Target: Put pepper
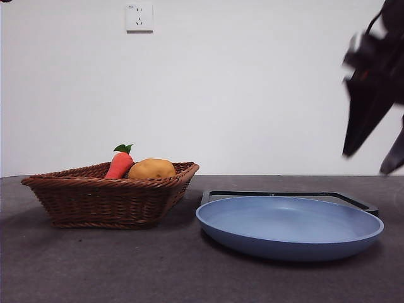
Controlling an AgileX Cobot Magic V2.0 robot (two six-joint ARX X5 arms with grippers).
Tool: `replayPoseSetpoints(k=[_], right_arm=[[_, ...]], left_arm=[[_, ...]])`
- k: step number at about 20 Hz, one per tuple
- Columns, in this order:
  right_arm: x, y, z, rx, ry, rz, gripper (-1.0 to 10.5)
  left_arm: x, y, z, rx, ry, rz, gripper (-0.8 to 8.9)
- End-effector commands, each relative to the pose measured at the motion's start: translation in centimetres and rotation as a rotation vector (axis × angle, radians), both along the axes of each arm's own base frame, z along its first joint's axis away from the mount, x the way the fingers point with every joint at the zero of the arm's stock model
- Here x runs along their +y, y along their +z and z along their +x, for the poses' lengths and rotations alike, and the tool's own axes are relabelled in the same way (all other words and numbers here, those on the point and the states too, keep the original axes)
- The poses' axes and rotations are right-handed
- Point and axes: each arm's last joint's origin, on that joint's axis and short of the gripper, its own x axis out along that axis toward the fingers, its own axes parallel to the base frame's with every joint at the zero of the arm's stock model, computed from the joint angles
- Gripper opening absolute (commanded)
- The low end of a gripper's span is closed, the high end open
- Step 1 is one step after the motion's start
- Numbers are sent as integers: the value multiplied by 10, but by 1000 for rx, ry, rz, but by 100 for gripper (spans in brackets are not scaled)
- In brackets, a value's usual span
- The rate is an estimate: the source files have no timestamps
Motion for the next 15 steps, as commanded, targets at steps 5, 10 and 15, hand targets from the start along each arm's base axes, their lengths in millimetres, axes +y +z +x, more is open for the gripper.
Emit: replayPoseSetpoints(k=[5,10,15], right_arm=[[18,-45,28,57,25,-100,282],[24,-57,32,80,43,-106,166],[24,-61,33,85,40,-105,3]], left_arm=[[0,5,0,-26,-6,1,404],[0,5,0,-25,-6,1,404],[-1,4,0,-16,-11,5,404]])
